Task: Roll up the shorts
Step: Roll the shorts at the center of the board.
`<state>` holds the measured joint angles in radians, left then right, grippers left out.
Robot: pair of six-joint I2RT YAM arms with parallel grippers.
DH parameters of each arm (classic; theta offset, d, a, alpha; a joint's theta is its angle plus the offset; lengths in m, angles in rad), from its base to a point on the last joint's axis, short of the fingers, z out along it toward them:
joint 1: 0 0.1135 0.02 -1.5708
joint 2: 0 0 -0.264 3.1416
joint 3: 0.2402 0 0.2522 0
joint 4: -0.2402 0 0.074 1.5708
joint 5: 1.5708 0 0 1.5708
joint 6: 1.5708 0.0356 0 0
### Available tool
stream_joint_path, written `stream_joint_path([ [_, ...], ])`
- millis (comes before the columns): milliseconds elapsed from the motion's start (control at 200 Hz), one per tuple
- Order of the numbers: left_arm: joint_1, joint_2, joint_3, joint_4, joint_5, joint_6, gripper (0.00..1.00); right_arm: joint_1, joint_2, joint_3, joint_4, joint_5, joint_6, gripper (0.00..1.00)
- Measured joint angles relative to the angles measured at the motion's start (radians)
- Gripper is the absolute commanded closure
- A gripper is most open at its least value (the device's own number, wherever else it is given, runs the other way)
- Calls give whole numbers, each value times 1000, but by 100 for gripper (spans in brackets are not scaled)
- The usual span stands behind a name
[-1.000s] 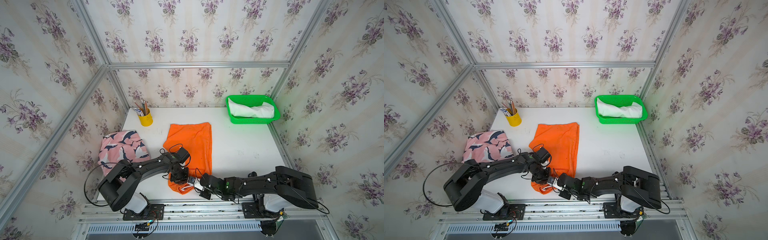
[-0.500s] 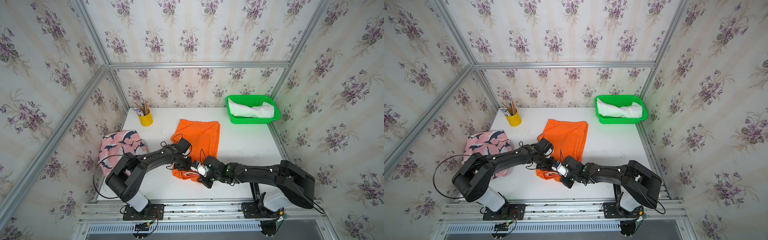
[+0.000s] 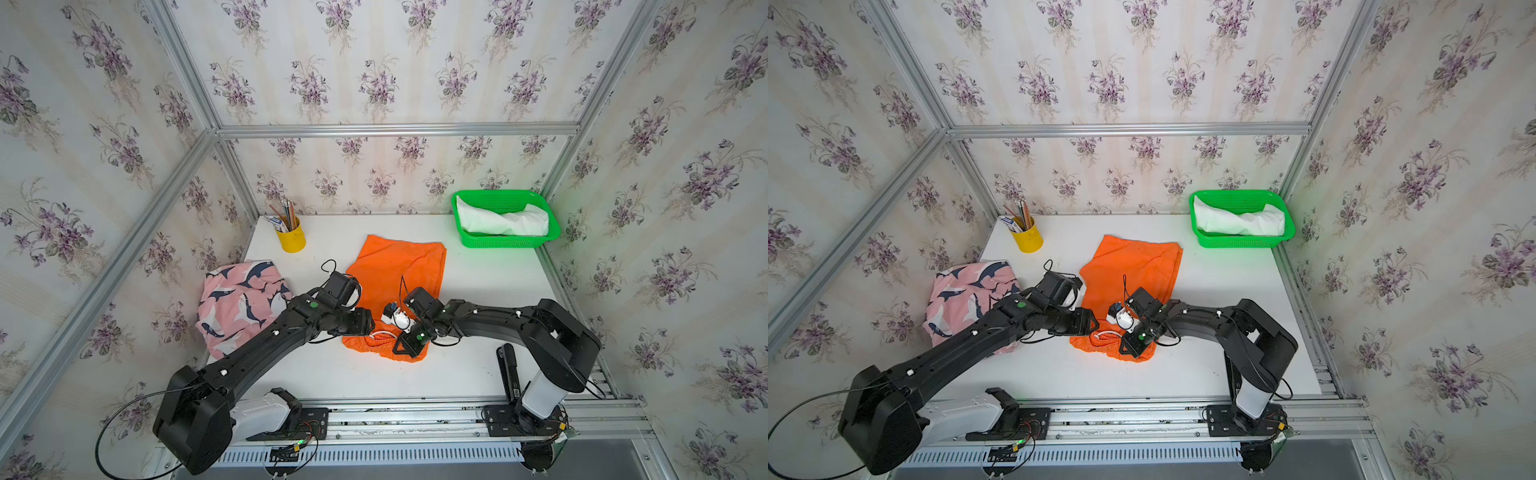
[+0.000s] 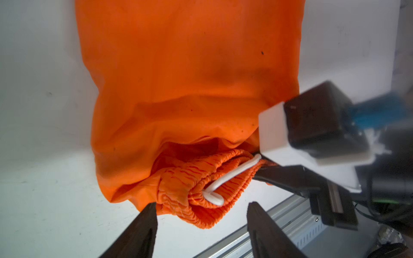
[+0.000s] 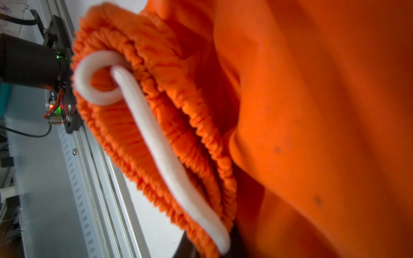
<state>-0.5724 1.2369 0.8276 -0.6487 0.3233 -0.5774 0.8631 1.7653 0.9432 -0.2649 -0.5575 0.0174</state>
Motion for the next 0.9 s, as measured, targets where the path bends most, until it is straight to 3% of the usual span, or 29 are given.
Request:
stream_joint_path([
  [100, -11, 39, -11, -4, 4, -7, 44, -14, 37, 33, -26, -41, 0, 96],
  [215, -12, 92, -16, 12, 0, -10, 71, -29, 40, 40, -40, -60, 1, 87],
  [320, -11, 149, -6, 34, -14, -11, 81, -42, 13, 27, -47, -58, 3, 76],
  [395, -7, 193, 11, 40, -28, -11, 83, -50, -24, 8, -46, -48, 10, 66],
  [530, 9, 250, 19, 36, -45, -11, 83, -78, -102, -44, -34, -27, 40, 61],
  [720, 16, 312, 58, 24, -49, 6, 81, -102, -146, -92, 2, 0, 84, 62],
  [900, 15, 336, 102, 2, -56, 26, 79, -108, -187, -126, 46, 2, 121, 57],
])
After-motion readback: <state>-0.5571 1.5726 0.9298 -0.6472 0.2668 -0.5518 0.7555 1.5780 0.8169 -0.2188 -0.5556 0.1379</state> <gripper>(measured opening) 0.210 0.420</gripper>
